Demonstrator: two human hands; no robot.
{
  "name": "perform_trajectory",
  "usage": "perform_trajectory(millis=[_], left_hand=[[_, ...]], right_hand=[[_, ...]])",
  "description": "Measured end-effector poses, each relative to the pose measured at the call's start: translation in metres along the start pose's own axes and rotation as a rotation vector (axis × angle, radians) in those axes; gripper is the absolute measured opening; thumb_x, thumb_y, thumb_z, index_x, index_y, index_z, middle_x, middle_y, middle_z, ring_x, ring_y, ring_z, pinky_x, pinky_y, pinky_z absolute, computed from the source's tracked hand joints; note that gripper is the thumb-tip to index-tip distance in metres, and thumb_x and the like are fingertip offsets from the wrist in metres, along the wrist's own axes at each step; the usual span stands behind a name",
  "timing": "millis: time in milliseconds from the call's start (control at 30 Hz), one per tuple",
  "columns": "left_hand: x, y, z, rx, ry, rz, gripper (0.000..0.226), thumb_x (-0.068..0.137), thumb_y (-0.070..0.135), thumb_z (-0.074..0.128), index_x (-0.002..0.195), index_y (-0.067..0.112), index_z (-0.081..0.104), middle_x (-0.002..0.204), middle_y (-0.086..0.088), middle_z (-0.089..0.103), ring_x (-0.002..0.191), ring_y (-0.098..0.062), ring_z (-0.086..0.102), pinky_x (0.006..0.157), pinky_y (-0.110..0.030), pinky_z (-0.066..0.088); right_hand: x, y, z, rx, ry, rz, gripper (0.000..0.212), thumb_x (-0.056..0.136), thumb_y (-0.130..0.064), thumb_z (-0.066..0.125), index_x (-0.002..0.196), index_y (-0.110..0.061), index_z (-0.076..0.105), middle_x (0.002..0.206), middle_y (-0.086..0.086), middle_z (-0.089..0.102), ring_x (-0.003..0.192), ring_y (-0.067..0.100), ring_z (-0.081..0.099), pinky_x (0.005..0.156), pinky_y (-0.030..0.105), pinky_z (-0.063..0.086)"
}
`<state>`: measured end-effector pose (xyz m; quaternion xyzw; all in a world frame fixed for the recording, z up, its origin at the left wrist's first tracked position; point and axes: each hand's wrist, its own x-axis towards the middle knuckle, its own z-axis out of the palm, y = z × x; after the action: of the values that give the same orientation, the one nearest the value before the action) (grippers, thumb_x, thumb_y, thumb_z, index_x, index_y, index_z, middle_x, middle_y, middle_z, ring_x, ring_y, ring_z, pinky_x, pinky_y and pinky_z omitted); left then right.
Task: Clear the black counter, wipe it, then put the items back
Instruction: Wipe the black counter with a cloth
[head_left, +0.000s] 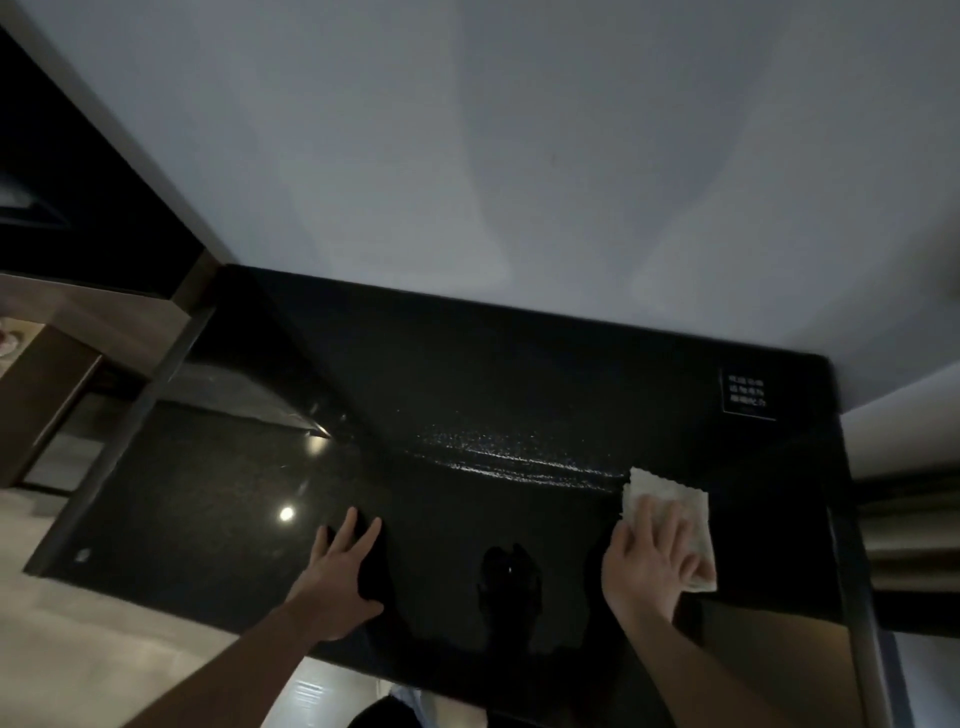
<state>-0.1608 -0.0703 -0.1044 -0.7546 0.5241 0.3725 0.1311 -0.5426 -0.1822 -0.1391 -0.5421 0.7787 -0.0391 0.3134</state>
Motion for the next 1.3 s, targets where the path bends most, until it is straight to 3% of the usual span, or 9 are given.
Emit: perform_trajectory(millis=[167,400,567,700,800,867,1000,1133,1300], left_hand=[[0.005,-0.018,-0.008,-0.018,0.035,0.073,0.116,0.077,0.047,0.079,0.163,0.042,0.001,0.165,0.015,-0.022,0.158,-0.033,-0.011,0.128,-0.04,0.017],[0.019,-0.062,-0.034,-0.066,0.112,0.104,0.108,0.08,0.041,0.077,0.164,0.037,0.008,0.168,0.015,-0.012,0.159,-0.024,-0.007,0.127,-0.037,0.02],[0.043,-0.155,-0.071,-0.105,0.212,0.032,0.103,0.076,0.043,0.079,0.163,0.031,0.023,0.171,0.004,0.001,0.158,-0.027,0.005,0.127,-0.034,0.019],[0.062,-0.253,-0.111,-0.1,0.248,-0.039,0.105,0.078,0.045,0.08,0.163,0.03,0.021,0.172,-0.002,0.001,0.159,-0.03,0.003,0.128,-0.042,0.017],[0.06,-0.316,-0.139,-0.074,0.291,-0.06,0.103,0.082,0.04,0.08,0.163,0.018,0.021,0.171,-0.012,0.007,0.159,-0.03,0.002,0.129,-0.042,0.01],[0.057,-0.356,-0.152,-0.084,0.273,-0.085,0.103,0.084,0.04,0.078,0.164,0.016,0.016,0.171,-0.014,0.007,0.159,-0.028,0.004,0.128,-0.039,0.01],[0.058,-0.415,-0.163,-0.225,0.155,-0.091,0.113,0.082,0.039,0.08,0.164,0.026,0.003,0.173,-0.004,0.005,0.151,-0.029,0.033,0.119,-0.041,0.035],[0.063,-0.43,-0.167,-0.332,0.141,-0.038,0.102,0.088,0.032,0.077,0.165,0.025,0.009,0.171,0.006,0.011,0.15,-0.023,0.036,0.12,-0.035,0.035],[0.066,-0.449,-0.168,-0.377,0.082,0.013,0.096,0.089,0.03,0.07,0.164,0.033,0.011,0.17,0.01,0.013,0.152,-0.019,0.032,0.123,-0.034,0.031]], right_hand=[[-0.014,-0.057,0.038,-0.006,-0.026,-0.035,0.059,0.109,-0.045,0.018,0.165,-0.036,0.003,0.171,-0.003,-0.023,0.155,0.019,-0.028,0.126,0.053,-0.015],[-0.035,-0.141,0.085,-0.002,-0.054,-0.003,0.061,0.11,-0.036,0.027,0.166,-0.033,0.003,0.17,0.0,-0.026,0.157,0.023,-0.024,0.126,0.052,-0.014],[-0.054,-0.193,0.129,-0.013,0.0,-0.009,0.06,0.11,-0.039,0.024,0.166,-0.033,0.002,0.17,0.0,-0.024,0.155,0.023,-0.026,0.127,0.054,-0.013],[-0.071,-0.246,0.173,0.002,0.067,0.007,0.06,0.109,-0.037,0.029,0.166,-0.031,0.01,0.172,0.001,-0.016,0.156,0.02,-0.024,0.128,0.053,-0.009],[-0.087,-0.294,0.211,-0.007,0.096,0.003,0.06,0.108,-0.036,0.033,0.165,-0.029,0.018,0.173,0.003,-0.009,0.158,0.021,-0.017,0.129,0.057,-0.002],[-0.096,-0.33,0.235,-0.002,0.106,-0.001,0.059,0.107,-0.034,0.035,0.165,-0.029,0.02,0.173,0.003,-0.009,0.159,0.022,-0.015,0.128,0.058,-0.001],[-0.112,-0.402,0.277,-0.001,0.087,-0.027,0.06,0.108,-0.031,0.035,0.165,-0.03,0.017,0.173,0.001,-0.011,0.159,0.022,-0.013,0.129,0.054,-0.006],[-0.13,-0.464,0.316,-0.006,0.064,-0.102,0.06,0.107,-0.029,0.035,0.165,-0.029,0.018,0.173,0.0,-0.012,0.159,0.022,-0.014,0.13,0.054,-0.001],[-0.158,-0.546,0.356,0.027,0.0,-0.231,0.069,0.1,-0.014,0.051,0.163,-0.029,0.026,0.174,-0.002,0.003,0.16,0.018,-0.005,0.131,0.044,-0.002]])
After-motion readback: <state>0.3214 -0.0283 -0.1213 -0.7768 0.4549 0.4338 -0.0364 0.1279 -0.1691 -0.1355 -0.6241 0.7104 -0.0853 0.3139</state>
